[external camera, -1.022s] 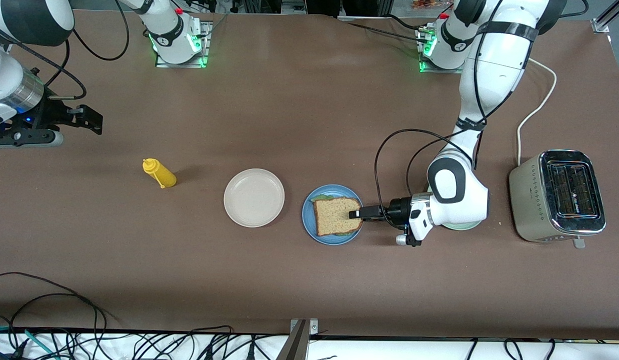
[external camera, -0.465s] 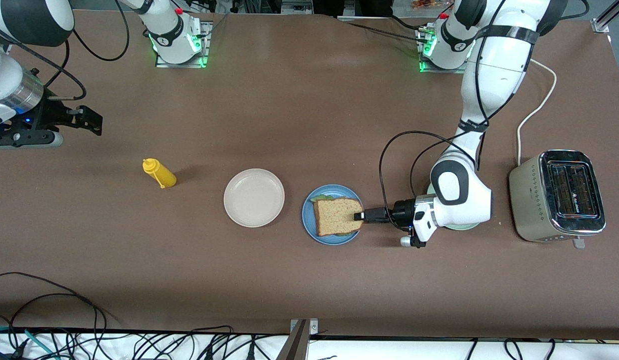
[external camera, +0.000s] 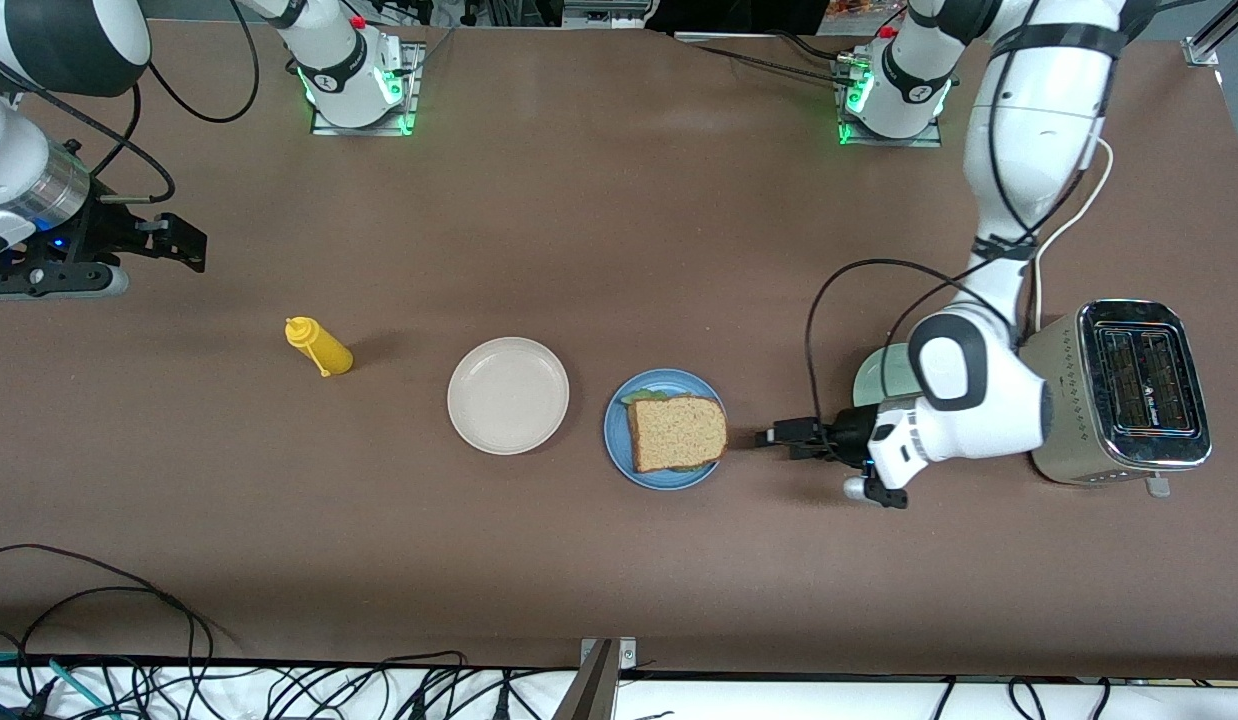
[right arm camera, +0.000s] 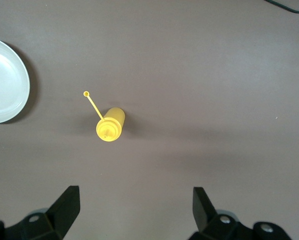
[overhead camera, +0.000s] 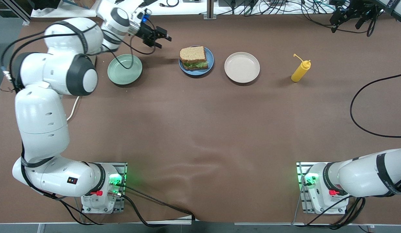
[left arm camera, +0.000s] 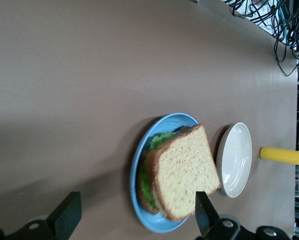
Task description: Make sandwich in blue plate with both arms
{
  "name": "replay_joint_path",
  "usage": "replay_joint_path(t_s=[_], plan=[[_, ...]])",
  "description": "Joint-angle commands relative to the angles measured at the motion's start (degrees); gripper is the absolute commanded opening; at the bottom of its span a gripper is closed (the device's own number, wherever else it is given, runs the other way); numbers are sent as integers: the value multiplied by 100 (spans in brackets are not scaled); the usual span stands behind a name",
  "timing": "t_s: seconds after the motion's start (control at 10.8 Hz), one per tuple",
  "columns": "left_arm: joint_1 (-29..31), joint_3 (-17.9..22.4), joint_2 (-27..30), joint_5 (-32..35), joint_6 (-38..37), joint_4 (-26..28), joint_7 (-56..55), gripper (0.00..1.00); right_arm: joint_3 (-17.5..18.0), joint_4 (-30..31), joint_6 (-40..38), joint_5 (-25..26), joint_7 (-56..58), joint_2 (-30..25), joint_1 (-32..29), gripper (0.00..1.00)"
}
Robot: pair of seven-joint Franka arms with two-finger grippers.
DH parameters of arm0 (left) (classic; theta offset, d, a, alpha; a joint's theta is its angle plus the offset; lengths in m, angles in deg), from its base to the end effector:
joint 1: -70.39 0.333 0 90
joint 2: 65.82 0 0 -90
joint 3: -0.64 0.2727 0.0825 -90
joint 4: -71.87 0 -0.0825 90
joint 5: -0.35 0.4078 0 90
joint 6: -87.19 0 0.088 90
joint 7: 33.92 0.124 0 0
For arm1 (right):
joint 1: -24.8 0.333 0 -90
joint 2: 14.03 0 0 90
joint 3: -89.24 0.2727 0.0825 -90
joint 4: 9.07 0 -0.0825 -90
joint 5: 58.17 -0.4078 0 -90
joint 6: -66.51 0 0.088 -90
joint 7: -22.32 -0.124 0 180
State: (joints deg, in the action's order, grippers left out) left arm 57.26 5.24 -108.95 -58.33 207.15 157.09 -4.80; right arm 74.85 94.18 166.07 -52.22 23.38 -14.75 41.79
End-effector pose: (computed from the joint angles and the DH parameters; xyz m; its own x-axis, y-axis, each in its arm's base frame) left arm 0.6878 -0.1647 0.1741 0.9977 -0.0525 0.0424 -0.0670 -0.7005 0.7105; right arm 0.5766 0.0146 0.4707 0.9952 0.0810 -0.0548 0.0861 -0.9915 0.0971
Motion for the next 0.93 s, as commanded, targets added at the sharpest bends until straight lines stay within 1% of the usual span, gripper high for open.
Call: replay_joint_path(t_s=[0.0,0.19,0.28,0.65,0.74,0.84], plan=[[355,-38,725,1616,-394,241,68,100,-11,-156,-68,55,-97,55,23,100],[495,-38,1252,2953,-700,284,68,100,-20,-156,-68,55,-97,55,14,100],[609,-55,1533,3333,-719,389,68,100,-11,-156,-68,55,-97,55,23,100],[1347,-64,2404,3434,-912,495,59,100,-20,-156,-68,46,-97,55,14,100],[1427,-64,2641,3555,-1096,496,50,100,-20,-156,-68,46,-97,55,14,100],[1445,-73,2852,3966,-1315,496,42,100,-20,-165,-68,46,-97,55,14,100]])
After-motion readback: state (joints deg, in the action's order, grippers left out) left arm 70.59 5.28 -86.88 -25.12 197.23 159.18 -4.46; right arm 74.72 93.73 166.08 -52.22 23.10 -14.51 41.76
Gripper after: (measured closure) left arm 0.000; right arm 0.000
